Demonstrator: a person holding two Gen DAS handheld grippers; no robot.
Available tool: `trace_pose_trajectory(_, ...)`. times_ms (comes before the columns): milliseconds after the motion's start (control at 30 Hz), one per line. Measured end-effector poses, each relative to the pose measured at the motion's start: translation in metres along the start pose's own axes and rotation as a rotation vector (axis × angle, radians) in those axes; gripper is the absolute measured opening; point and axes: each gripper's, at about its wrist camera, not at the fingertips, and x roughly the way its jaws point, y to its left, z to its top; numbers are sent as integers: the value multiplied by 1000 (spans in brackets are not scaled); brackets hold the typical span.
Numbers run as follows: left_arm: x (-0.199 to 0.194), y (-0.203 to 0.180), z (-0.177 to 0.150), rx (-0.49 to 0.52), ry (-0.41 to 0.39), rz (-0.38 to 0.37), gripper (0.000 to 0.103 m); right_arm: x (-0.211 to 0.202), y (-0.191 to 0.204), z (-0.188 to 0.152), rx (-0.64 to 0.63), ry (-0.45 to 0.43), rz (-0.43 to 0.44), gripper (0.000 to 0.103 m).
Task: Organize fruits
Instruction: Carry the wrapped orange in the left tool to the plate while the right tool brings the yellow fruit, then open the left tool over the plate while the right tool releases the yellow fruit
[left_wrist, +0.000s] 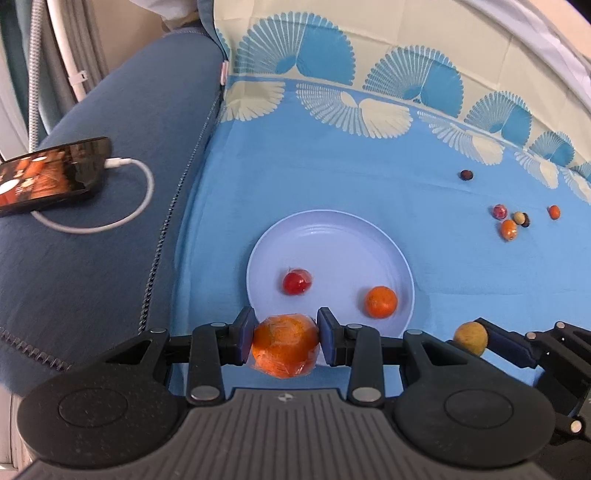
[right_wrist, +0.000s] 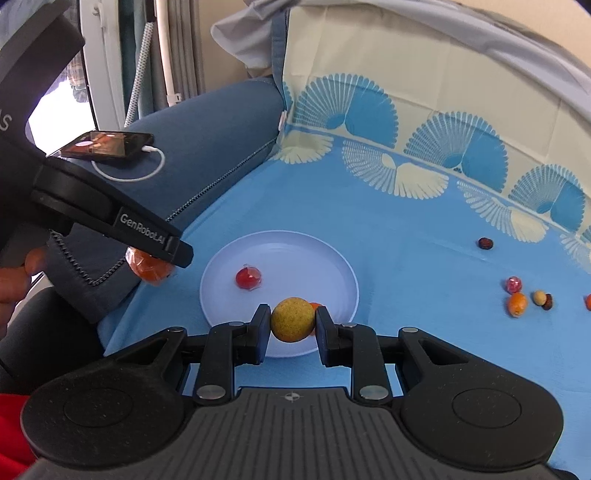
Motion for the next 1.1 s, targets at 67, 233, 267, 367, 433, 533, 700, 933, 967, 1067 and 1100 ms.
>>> trace_pose_trajectory(67, 13, -1, 7, 1, 18, 2, 40, 14, -3, 3, 4, 13, 4, 27)
trace_pose_trajectory(233, 45, -4, 21, 22, 45, 18, 40, 48, -14, 9, 23, 50, 15, 27)
trace_pose_trajectory(267, 53, -5, 23, 28, 52, 24, 40, 56, -17, 10, 31, 61, 17, 27)
trace_pose_trajectory(367, 75, -6, 30, 35, 72, 33, 40, 74, -23, 11, 43, 84, 22, 27)
trace_pose_trajectory(433, 85, -5, 31, 34, 81, 32, 40, 87, -25, 12, 46, 98, 25, 27)
trace_pose_trajectory(533, 101, -4, 35, 39, 95, 39, 41, 103, -27, 13, 51, 119, 34, 27)
trace_pose_trajectory(700, 125, -3, 39, 47, 116, 53, 41, 128, -25, 13, 25, 148, 52, 27)
trace_pose_trajectory(933, 122, -3, 46, 61, 27, 80, 93, 154, -21, 17, -28, 172, 80, 45)
trace_pose_trajectory(967, 115, -1, 47, 51, 7, 65, 97, 155, -21, 19, -39, 183, 85, 57)
trace_pose_trajectory(1067, 94, 4, 46, 39, -21, 55, 103, 146, -22, 26, -55, 172, 69, 77)
trace_pose_trajectory(1100, 88, 5, 44, 39, -18, 66, 103, 138, -23, 28, -56, 168, 63, 82)
